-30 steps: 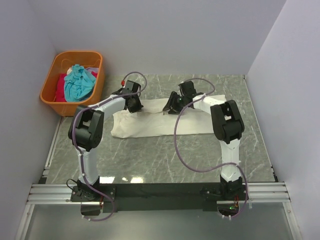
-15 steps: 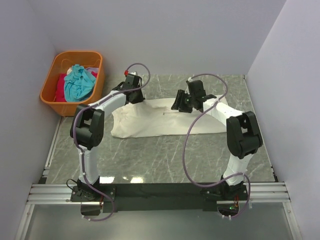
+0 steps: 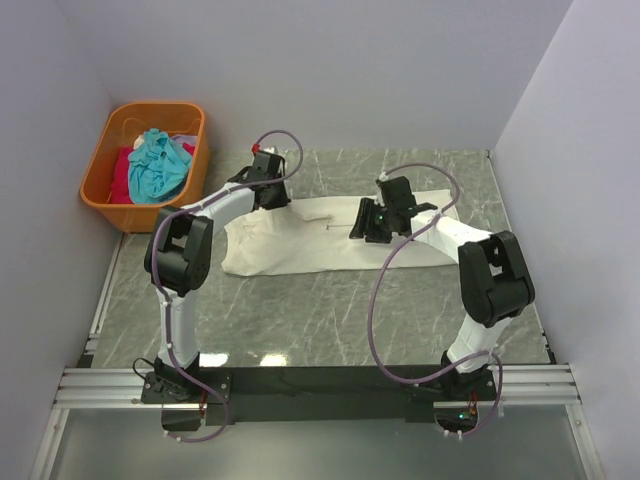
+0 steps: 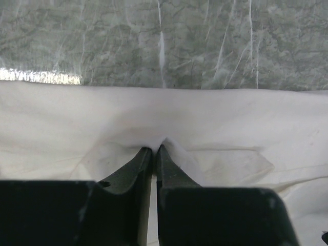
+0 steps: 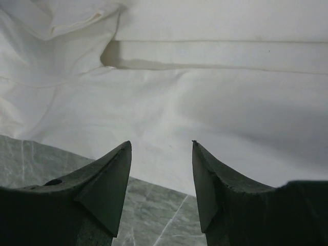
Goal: Fold and stack the t-shirts
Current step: Fold the tshirt
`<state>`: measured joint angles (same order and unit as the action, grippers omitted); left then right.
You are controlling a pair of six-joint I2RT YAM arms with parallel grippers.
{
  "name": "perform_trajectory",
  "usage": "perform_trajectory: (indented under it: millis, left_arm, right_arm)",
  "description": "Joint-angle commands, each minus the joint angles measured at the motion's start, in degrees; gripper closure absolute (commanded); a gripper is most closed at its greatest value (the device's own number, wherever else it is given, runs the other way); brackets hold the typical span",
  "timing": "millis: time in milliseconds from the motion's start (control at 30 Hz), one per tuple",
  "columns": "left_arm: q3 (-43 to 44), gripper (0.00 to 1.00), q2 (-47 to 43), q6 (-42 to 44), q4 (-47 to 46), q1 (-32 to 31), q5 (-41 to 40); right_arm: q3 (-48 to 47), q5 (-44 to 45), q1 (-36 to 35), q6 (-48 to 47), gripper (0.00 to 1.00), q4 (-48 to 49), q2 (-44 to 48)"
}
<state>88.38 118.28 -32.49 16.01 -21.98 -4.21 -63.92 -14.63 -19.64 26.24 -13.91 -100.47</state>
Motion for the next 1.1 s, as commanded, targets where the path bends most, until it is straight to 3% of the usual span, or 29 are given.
perform_trajectory:
  millis: [0,467,567,667,933,1067]
  left_arm:
    - [1.7,0.88,1.1,1.2,-3.7,0.0,2.0]
    - [3.0,0.84,2.5,0.3,-2.5,0.2,2.2]
    - [0.5,0.69,-0.1,-1.5,-1.3,0.2,1.8]
    - [-3.3,0.45,-5.3,-3.9,-1.2,0.2,0.7]
    - [-13.7,0.20,-22.7,-8.2,3.8,0.2,-4.8]
    - [-23.4,0.11,-31.3,-10.6,7.6,0.2,-9.5]
  right_arm:
    - [0.5,0.2,0.4,-1.0,0.42,1.3,4.0]
    - [0.9,-0.3,0.4,-1.7,0.42,0.7,4.2]
    - [1.0,0.5,0.3,-2.0,0.42,0.6,4.5]
    - [1.3,1.0,0.8,-2.1,0.42,0.4,5.3]
    - [4.8,4.0,5.0,-1.4,0.42,-0.7,10.5]
    - [8.6,6.6,10.7,0.1,0.41,-1.7,15.3]
